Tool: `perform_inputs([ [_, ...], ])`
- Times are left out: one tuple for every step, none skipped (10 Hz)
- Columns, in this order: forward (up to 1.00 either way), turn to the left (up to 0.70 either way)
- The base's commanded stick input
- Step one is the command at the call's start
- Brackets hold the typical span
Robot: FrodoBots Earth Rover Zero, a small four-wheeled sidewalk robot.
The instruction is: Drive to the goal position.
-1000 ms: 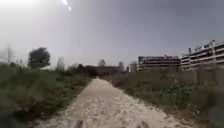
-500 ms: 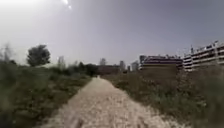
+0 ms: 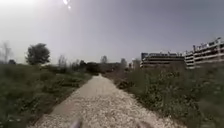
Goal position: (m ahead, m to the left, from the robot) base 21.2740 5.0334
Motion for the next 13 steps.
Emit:
perform_inputs([
  [1.0, 0.0],
  [1.0, 0.0],
  [1.0, 0.0],
  [1.0, 0.14],
  [1.0, 0.32],
  [1.0, 0.38],
  [1.0, 0.0],
  [1.0, 0.0],
  [1.0, 0.0],
  [1.0, 0.0],
  [1.0, 0.0],
  [1.0, 0.0],
  [1.0, 0.0],
])
